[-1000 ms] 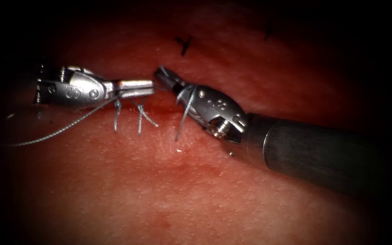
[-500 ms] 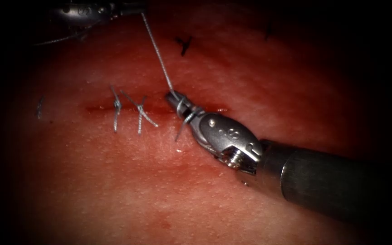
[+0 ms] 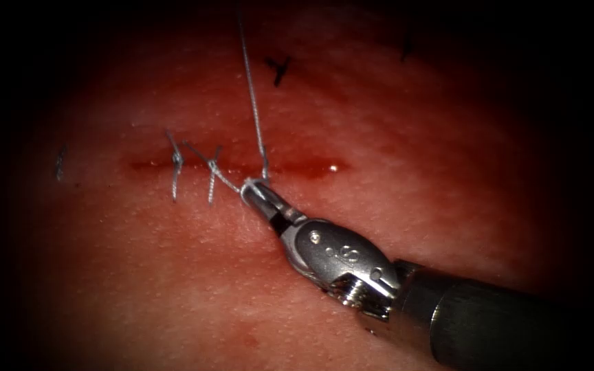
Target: Wound Closure
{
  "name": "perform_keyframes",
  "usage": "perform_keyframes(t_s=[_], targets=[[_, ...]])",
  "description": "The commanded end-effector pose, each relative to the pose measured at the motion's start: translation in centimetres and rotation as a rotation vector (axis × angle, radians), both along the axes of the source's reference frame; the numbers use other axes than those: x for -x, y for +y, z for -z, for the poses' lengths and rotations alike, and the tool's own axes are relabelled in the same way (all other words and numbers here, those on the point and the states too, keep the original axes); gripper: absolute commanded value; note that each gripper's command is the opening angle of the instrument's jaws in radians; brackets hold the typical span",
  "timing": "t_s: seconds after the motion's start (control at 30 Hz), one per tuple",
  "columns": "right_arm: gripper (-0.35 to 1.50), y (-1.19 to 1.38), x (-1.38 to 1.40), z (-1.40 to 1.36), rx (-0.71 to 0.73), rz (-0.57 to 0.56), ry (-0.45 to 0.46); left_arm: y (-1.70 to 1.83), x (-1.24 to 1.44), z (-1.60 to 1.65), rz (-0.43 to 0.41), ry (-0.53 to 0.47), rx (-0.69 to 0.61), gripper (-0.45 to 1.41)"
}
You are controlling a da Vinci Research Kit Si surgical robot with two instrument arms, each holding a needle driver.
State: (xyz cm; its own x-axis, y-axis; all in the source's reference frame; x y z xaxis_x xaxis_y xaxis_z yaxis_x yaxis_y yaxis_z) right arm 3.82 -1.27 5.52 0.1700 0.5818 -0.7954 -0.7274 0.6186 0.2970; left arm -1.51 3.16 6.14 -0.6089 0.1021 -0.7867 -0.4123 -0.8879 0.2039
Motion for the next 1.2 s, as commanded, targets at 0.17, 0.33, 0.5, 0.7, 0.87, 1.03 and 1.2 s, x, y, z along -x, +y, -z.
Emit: perform_keyframes(t_s=[0.17,0.33,0.5,0.7,0.87,1.03,1.2], targets=[[-0.35,-0.25,-0.04,0.03,-0.008,0.021,-0.016,0.35,0.08,-0.01,0.013,-0.011,0.009,-0.45],[-0.35,-0.39,-0.03,0.03,-0.002,0.030,-0.017,0.53,0.12,0.01,0.017,-0.010,0.009,-0.45],[-0.35,-0.45,0.01,0.04,-0.001,0.040,-0.012,0.67,0.14,0.00,0.028,-0.012,0.019,-0.45],[-0.35,-0.66,0.03,0.03,0.005,0.066,-0.019,0.74,0.15,-0.01,0.029,-0.010,0.028,-0.45],[-0.35,-0.83,0.00,0.08,0.006,0.082,-0.018,0.73,0.15,-0.01,0.025,-0.008,0.032,-0.45],[-0.35,-0.80,0.01,0.11,0.003,0.086,-0.014,0.68,0.16,0.00,0.028,-0.007,0.034,-0.45],[-0.35,-0.69,0.08,0.12,0.013,0.141,0.024,0.37,0.21,0.09,0.031,-0.036,0.013,-0.45]])
